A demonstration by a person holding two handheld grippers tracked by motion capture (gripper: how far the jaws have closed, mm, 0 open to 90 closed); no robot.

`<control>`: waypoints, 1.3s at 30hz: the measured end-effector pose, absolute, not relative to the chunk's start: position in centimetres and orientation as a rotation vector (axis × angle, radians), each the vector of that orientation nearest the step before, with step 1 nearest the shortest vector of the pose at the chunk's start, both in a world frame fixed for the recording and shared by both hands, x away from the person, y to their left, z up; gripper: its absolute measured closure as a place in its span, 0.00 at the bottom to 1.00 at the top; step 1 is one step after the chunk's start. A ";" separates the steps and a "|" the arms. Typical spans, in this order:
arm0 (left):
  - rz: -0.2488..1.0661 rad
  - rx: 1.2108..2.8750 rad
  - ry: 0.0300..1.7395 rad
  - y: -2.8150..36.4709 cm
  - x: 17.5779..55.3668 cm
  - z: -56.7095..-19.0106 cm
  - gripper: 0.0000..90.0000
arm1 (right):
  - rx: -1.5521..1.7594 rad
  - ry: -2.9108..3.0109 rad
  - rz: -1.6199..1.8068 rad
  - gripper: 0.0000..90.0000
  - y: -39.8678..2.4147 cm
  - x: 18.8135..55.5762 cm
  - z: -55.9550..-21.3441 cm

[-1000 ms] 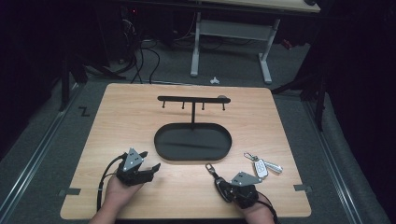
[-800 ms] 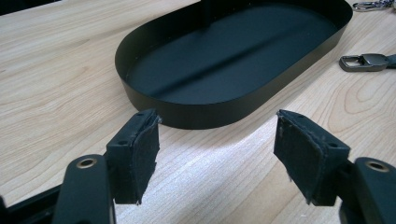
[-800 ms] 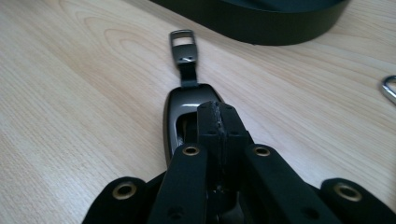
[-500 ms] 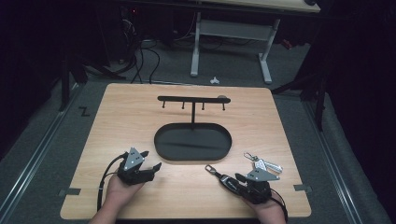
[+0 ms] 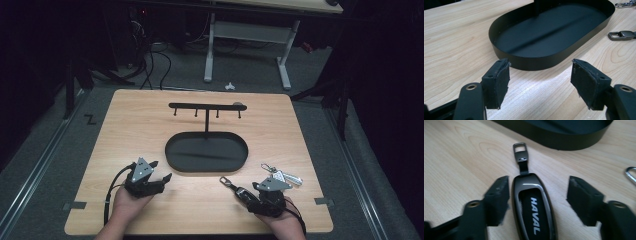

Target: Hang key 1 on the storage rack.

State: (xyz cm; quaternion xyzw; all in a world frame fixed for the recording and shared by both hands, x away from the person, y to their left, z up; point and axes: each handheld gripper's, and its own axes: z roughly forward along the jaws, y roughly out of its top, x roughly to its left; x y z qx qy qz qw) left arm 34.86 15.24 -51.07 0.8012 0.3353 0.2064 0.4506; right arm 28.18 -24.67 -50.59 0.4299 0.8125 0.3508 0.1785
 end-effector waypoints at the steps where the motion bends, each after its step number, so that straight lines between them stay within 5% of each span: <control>1: 0.511 1.982 0.828 15.2 34.9 -51.1 0.35 | 1.220 2.309 0.984 0.34 -24.4 28.2 -50.6; 39: 0.520 1.992 0.818 15.3 35.0 -51.3 0.35 | 1.244 2.692 0.490 0.28 -19.8 34.1 -49.1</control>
